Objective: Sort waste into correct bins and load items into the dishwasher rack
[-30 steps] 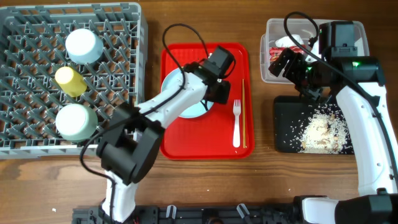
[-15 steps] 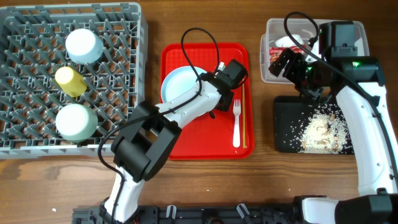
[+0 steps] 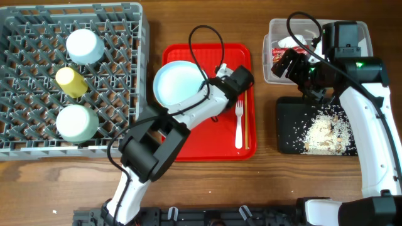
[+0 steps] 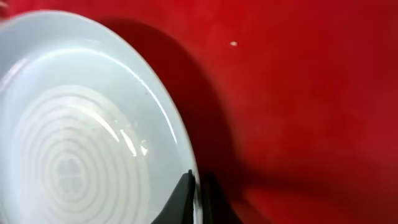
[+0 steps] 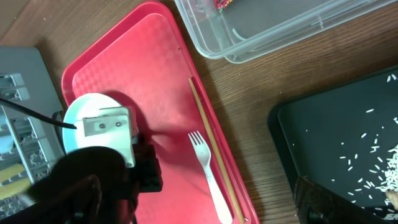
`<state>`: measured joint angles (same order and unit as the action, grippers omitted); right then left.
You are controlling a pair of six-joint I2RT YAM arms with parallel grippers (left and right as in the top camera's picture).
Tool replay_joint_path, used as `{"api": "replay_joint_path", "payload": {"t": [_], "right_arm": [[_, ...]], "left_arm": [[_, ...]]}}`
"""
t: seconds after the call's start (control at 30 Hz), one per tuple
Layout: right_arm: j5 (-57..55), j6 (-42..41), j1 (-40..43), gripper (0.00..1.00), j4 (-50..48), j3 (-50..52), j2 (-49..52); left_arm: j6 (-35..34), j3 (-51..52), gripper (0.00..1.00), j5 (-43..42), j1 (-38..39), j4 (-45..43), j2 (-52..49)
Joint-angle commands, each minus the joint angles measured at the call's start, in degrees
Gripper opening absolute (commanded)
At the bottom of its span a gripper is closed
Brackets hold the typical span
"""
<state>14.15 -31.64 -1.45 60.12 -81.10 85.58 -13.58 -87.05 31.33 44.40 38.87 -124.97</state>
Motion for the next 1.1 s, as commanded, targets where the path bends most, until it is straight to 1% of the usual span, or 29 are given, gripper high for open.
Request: {"api": "replay_joint_path", "payload": {"t": [0.0,0.1,0.23,0.3,0.43,0.5,0.53,0.57,0.6,0.63,0.67,0.7,0.73,0.8,0.9,1.0,1.03,1.07], "right_arm": [[0.55,-0.31,-0.07,1.0,-0.13,-1.01,-0.42],[0.55,-0.28,-0.07,1.0,-0.13,-1.01,-0.39],[0.55,-0.31,-0.07,1.0,-0.11,-1.01,-0.39],[0.55,-0.28,-0.07,1.0,-0.11,-1.01,-0.42],[0.55,-0.28,-0.07,1.0,-0.11,-1.01,-0.42],[0.55,-0.31,-0.07,1.0,-0.13,-1.01,-0.42],[0.55,-0.28,-0.07,1.0,-0.11,-1.01,-0.39],[0.55,-0.31,-0.07,1.0,-0.13,-1.01,-0.39],[0.55,-0.28,-0.07,1.0,-0.13,-1.01,-0.39],[0.55,-0.28,-0.07,1.0,-0.11,-1.01,-0.39],[0.55,-0.31,-0.07,1.0,-0.11,-1.01,-0.39],[0.55,-0.28,-0.07,1.0,-0.11,-1.01,-0.39],[0.55,-0.28,-0.07,1.0,-0.11,-1.01,-0.39],[0.55,-0.28,-0.07,1.0,-0.11,-1.01,-0.39],[0.55,-0.28,-0.07,1.0,-0.11,-1.01,-0.39],[0.55,-0.28,-0.07,1.0,-0.11,-1.01,-0.39],[0.55,-0.31,-0.07,1.0,-0.11,-1.01,-0.39],[0.55,-0.28,-0.07,1.0,-0.11,-1.01,-0.39]], "left_arm": [[0.66,-0.63,0.04,16.48,4.09,0.07,-0.92],[3.02,-1.11,0.04,17.55,5.2,-0.13,-0.92],[2.95,-1.16,0.04,20.98,5.42,-0.09,-0.92],[2.91,-1.16,0.04,20.94,5.42,-0.07,-0.92],[2.6,-1.16,0.04,17.27,5.2,1.07,-0.92],[-0.52,-1.16,0.04,13.35,4.87,2.89,-0.42],[-2.19,-1.16,0.06,11.67,4.55,3.8,-0.02],[-3.37,-1.16,0.08,10.47,4.24,4.42,0.37],[-5.66,-1.16,0.17,7.06,3.02,5.99,1.99],[-6.58,-1.16,0.26,5.81,2.36,6.56,2.91],[-7.15,-1.16,0.31,4.37,1.62,7.15,4.04],[-8.11,-1.16,0.33,2.97,0.81,7.76,5.27],[-9.38,-1.16,0.36,1.18,-0.31,8.41,7.1],[-9.88,-1.16,0.57,-2.56,-2.95,9.22,11.15],[-9.88,-1.16,0.67,-7.1,-6.84,9.75,16.92],[-9.88,-1.16,0.68,-12.9,-10.43,10.34,22.84],[-9.9,-1.16,0.69,-17.09,-12.61,10.88,27.17],[-10.75,-1.16,0.69,-18.78,-13.88,11.21,29.77]]}}
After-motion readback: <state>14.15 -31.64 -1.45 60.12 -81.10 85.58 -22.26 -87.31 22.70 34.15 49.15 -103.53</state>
